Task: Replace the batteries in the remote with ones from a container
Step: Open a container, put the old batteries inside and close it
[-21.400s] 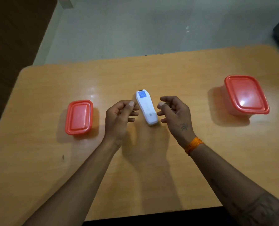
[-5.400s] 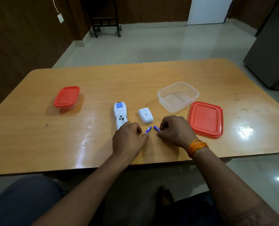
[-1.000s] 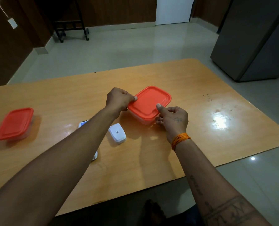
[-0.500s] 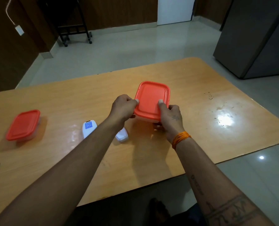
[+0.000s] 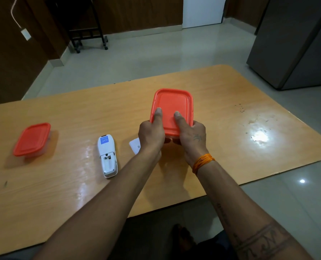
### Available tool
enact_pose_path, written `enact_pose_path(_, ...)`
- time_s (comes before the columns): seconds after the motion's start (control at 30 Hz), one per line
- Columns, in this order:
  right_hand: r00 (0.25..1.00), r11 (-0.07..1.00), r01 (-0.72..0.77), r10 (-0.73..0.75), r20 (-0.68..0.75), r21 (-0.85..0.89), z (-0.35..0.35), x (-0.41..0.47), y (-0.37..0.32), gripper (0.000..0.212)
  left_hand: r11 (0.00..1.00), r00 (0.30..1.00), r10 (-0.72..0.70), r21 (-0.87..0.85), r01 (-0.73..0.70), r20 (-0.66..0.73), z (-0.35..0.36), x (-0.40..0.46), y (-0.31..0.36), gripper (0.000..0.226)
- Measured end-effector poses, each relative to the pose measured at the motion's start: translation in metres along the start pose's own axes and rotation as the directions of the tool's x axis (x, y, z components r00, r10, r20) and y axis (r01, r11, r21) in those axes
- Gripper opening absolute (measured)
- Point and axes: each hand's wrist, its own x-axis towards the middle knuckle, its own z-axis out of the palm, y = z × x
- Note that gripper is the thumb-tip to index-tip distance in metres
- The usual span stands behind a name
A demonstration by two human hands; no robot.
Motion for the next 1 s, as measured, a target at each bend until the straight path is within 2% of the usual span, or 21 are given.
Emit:
enact_pose_path(0.17, 0.99, 0.995, -0.1, 0.098, 0.098, 0.012, -0.002, 0.004, -0.002, 0.044, 0.999, 0.999, 0.031, 0.04, -0.032, 0.016, -0.011, -0.003, -0.005, 0.05)
enact_pose_path(0.27, 0.995, 0.993, -0.101, 0.101, 0.001, -0.054, -0.008, 0.014, -0.007, 0.062, 0.995, 0.989, 0.051, 0.077, -0.062, 0.141, -0.017, -0.008, -0.011, 0.055)
enact_pose_path(0.37, 0.999, 0.983, -0.02, 0.011, -0.049, -0.184, -0.011, 0.017, -0.008, 0.076, 0.998, 0.979, -0.019, 0.06, 0.007, 0.201, -0.021, -0.006, -0.005, 0.062)
enact_pose_path(0.47, 1.0, 0.976, 0.027, -0.025, 0.012, -0.218, -0.005, 0.01, -0.005, 0.077, 0.996, 0.977, -0.082, -0.021, 0.088, 0.196, -0.025, 0.001, 0.011, 0.078)
enact_pose_path(0.6, 0.999, 0.981, -0.024, 0.032, 0.039, -0.195, -0.002, 0.008, -0.005, 0.08, 0.998, 0.987, -0.053, 0.022, 0.05, 0.154, -0.028, 0.0, 0.019, 0.091)
enact_pose_path(0.8, 0.997, 0.978, -0.014, 0.031, 0.074, -0.21, 0.001, 0.007, -0.003, 0.092, 0.997, 0.993, -0.022, 0.079, 0.013, 0.115, -0.033, -0.003, 0.009, 0.078)
enact_pose_path(0.9, 0.995, 0.978, -0.035, 0.053, 0.086, -0.204, 0.0, 0.007, -0.005, 0.098, 0.99, 0.995, 0.017, 0.137, -0.03, 0.1, -0.036, 0.0, 0.007, 0.084)
enact_pose_path(0.93, 0.994, 0.979, -0.037, 0.056, 0.089, -0.198, -0.001, 0.007, -0.007, 0.096, 0.987, 0.994, 0.028, 0.153, -0.043, 0.103, -0.038, 0.002, 0.006, 0.086)
enact_pose_path(1.0, 0.996, 0.983, -0.027, 0.041, 0.077, -0.181, -0.003, 0.009, -0.012, 0.08, 0.978, 0.988, 0.059, 0.191, -0.086, 0.144, -0.04, 0.002, 0.003, 0.086)
